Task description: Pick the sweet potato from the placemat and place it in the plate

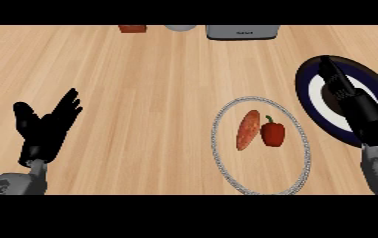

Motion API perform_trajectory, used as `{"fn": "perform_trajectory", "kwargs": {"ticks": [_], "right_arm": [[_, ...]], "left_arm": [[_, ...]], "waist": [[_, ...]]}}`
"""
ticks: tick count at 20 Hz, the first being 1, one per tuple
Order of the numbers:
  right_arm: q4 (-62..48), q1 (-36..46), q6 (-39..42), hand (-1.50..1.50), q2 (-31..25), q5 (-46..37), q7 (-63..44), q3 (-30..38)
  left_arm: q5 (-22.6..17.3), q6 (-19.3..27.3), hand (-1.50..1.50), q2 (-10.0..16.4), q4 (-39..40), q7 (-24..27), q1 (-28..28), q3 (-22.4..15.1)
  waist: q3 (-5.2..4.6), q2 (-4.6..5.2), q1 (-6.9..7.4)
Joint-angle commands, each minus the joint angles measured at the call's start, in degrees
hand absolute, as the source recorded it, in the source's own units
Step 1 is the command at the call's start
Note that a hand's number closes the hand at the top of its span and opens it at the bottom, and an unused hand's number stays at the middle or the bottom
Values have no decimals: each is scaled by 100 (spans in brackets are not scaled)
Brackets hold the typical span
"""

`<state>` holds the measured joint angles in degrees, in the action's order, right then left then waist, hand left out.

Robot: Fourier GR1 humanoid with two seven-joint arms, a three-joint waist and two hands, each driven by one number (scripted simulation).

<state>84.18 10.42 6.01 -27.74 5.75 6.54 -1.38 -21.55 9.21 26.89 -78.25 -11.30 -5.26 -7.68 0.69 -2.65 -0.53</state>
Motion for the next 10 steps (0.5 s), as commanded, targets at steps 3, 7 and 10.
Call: {"fn": "perform_trajectory", "kwargs": {"ticks": [3, 7, 10], "right_arm": [[489, 14, -119, 150, 855, 779, -497, 3], [334, 206, -330, 150, -733, -1225, -459, -252], [431, 79, -1233, 150, -973, -2580, -353, -490]], "left_arm": [[580, 612, 0, -243, -285, 141, -88, -141], [627, 593, 0, -216, -236, 54, -31, -252], [700, 746, 0, -378, -257, 32, 37, -356]], "waist": [[-67, 247, 33], [-262, 197, 14], [-129, 212, -16]]}}
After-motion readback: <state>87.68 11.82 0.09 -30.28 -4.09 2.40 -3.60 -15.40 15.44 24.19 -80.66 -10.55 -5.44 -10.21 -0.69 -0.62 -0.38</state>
